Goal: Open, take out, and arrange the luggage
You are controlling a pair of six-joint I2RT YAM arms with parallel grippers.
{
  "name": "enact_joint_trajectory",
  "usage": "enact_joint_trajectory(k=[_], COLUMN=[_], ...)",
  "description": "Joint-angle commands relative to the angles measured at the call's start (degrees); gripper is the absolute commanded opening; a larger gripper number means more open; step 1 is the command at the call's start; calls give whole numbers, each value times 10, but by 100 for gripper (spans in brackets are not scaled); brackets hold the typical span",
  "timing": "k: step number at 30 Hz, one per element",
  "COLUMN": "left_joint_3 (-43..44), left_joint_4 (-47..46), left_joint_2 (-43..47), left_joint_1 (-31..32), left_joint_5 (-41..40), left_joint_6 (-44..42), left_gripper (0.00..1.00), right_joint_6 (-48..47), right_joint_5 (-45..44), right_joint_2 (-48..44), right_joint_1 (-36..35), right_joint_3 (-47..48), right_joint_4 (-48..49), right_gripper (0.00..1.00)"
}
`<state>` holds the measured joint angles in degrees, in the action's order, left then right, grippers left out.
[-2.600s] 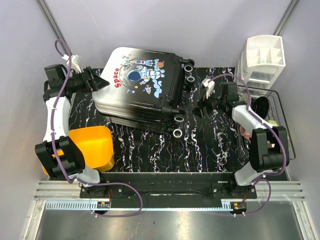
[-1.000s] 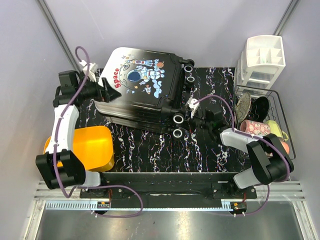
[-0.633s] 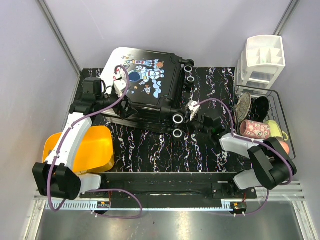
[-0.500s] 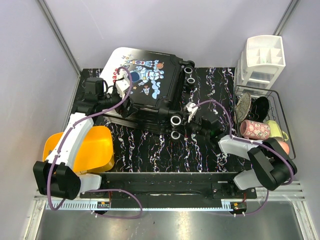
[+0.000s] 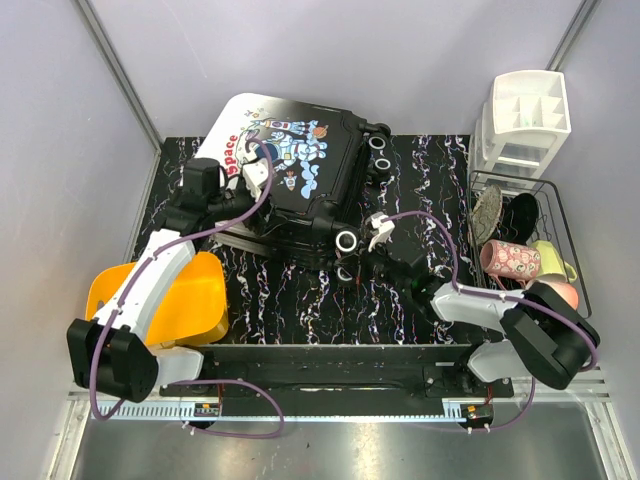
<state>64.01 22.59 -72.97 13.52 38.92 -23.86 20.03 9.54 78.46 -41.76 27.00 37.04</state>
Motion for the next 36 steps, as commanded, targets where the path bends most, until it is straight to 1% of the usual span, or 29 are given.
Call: enact_joint_trajectory(k=[1,4,5,10,12,16,17,18,19,20,21,22,27,29,32,36], left_joint_3=[-39,-32,-32,-45,-50,-48,-46,-40,-35,-32,-30,-31,-61,-70,-87,-84], left_joint_4=[11,19,18,-17,-29,-33,-33,-28,-25,-20,-15,-13,-28,-27,-54,-65], left_joint_2=[-31,-45,-49,-60,-60,-63,-64,-63,-60,-57,-53,-43,-4,-7,-9,-27], left_joint_1=[24,28,33,48,53,54,54,55,54,50,47,44,26,26,26,26], left_joint_5=[-82,-84,-84,-91,-91,-85,-86,-88,-89,-89,-80,-75,-54,-54,-58,-60], left_joint_6=[-35,-28,-25,7,19,43,46,57,61,65,75,80,136,145,166,174], left_gripper=[73,71,70,67,66,66,66,68,70,70,71,71,73,72,69,68], right_joint_6=[92,124,127,114,103,100,103,101,99,95,92,91,61,63,74,75], right_joint_5=[-34,-70,-69,-84,-87,-92,-92,-92,-88,-91,-93,-105,-99,-97,-97,-103], right_joint_2=[-41,-48,-46,-33,-16,27,31,32,27,22,21,33,86,116,143,186], right_joint_1=[-79,-117,-124,-174,-193,-205,-206,-206,-206,-207,-210,-213,-224,-227,-244,-256], right_joint_3=[38,52,53,26,27,49,54,60,62,61,60,64,109,127,148,182], right_joint_4=[-31,-42,-38,8,26,35,31,26,23,18,11,12,58,75,86,114], right_gripper=[0,0,0,0,0,0,7,17,17,12,4,0,0,0,0,0])
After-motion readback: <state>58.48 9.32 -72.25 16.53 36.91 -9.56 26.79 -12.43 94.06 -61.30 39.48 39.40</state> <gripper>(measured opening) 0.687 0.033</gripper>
